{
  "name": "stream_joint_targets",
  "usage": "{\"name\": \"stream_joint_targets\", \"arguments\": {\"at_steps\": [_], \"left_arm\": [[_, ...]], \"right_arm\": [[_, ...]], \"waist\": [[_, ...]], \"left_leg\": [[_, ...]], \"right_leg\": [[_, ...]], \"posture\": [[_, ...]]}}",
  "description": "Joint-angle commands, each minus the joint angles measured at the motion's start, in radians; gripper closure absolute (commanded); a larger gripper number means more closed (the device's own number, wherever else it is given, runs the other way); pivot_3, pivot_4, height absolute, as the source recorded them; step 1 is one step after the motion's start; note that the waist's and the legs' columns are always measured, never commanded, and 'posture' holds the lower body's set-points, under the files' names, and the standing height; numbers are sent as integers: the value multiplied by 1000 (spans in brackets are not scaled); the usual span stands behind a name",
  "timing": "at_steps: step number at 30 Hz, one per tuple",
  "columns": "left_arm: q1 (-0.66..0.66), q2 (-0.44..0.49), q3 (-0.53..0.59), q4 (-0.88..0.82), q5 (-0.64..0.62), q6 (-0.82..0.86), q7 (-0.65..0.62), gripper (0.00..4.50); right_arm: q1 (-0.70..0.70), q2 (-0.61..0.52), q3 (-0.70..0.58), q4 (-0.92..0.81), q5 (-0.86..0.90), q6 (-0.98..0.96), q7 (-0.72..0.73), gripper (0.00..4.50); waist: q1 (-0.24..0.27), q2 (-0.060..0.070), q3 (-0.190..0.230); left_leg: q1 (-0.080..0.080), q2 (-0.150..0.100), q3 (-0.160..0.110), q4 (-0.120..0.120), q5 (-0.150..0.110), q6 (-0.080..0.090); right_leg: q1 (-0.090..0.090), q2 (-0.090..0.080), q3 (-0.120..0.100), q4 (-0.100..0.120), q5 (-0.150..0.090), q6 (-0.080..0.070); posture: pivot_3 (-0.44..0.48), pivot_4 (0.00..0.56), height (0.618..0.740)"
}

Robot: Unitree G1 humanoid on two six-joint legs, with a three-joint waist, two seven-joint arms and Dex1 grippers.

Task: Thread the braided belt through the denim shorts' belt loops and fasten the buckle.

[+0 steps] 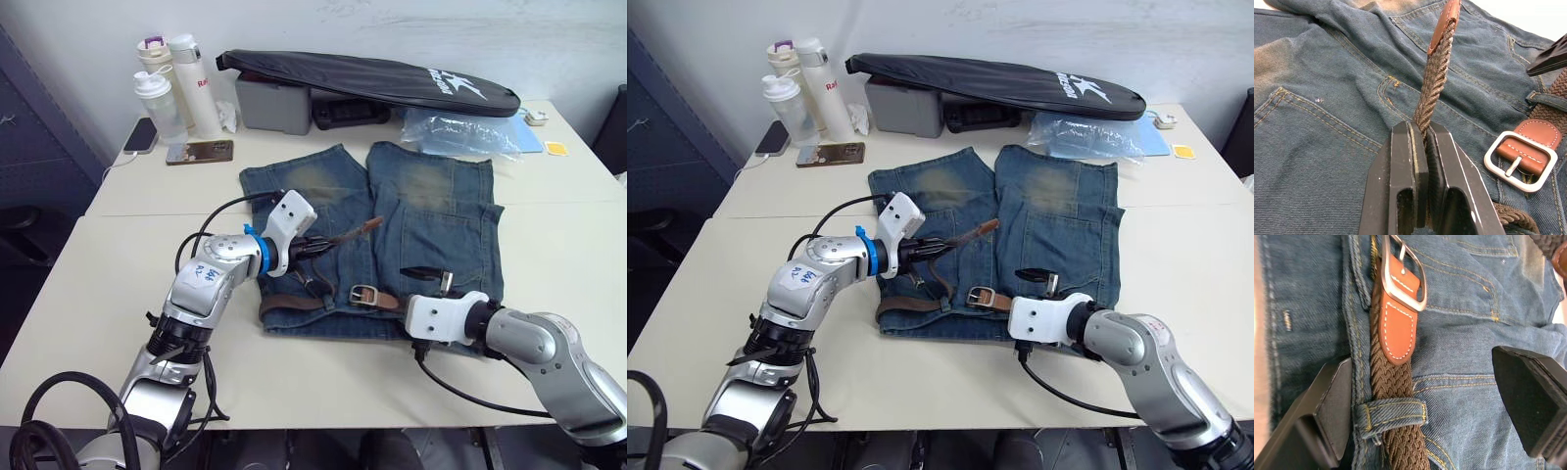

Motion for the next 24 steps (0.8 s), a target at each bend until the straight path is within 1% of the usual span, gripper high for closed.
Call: {"name": "stream_joint_targets", "arguments": {"at_steps": [1,3,6,7,8,10,11,17,19,23,24], "left_arm": [[-15,8,8,-17,5,-17,-1,4500],[-10,11,12,-19,8,-16,5,4500],[-2,13,16,-23,8,-12,11,4500],[0,13,16,-25,7,-10,13,4500],[1,13,16,-26,6,-9,15,4500],[3,11,16,-29,5,-8,17,4500],[3,8,16,-29,5,-7,19,4500],[2,-2,12,-27,3,-5,26,4500],[3,-3,13,-29,0,-2,25,4500],[9,-9,23,-40,-10,11,31,4500],[13,-16,28,-46,-18,22,35,4500]], "right_arm": [[-5,29,-10,-7,-8,-10,-19,306],[4,46,-16,-6,-1,-2,-22,836],[12,70,-32,-6,9,14,-28,2171],[10,76,-34,-8,7,14,-30,2746],[9,79,-35,-8,5,14,-30,3183],[6,87,-34,-12,7,17,-29,4271],[5,89,-31,-14,6,17,-28,4460],[5,99,-24,-21,2,18,-24,4460],[21,134,-54,-21,33,53,-43,4460],[32,271,-143,-31,134,215,-98,4460],[30,322,-168,-36,168,262,-120,4460]], "waist": [[0,0,0],[0,0,0],[0,0,0],[-1,0,0],[-1,0,0],[0,0,0],[0,0,0],[-1,0,0],[-1,0,0],[-1,0,0],[-1,1,-1]], "left_leg": [[0,0,0,0,0,0],[0,0,0,0,0,0],[0,0,0,0,0,0],[0,0,0,0,0,0],[0,0,0,0,0,0],[0,0,0,0,0,0],[0,0,0,0,0,0],[0,0,0,0,0,0],[0,0,0,0,0,0],[0,0,0,0,0,0],[-1,0,0,0,0,0]], "right_leg": [[0,0,0,0,0,0],[0,0,0,0,0,0],[0,0,0,0,0,0],[0,0,0,0,0,0],[0,0,0,0,0,0],[0,0,0,0,0,0],[0,0,0,0,0,0],[0,0,0,0,0,0],[-1,0,0,0,0,0],[-1,0,0,1,0,0],[-1,0,0,1,0,0]], "posture": [[0,150,645],[0,150,645],[0,150,645],[0,150,645],[0,150,645],[0,150,645],[0,150,645],[0,150,645],[0,150,645],[0,150,645],[0,150,645]]}}
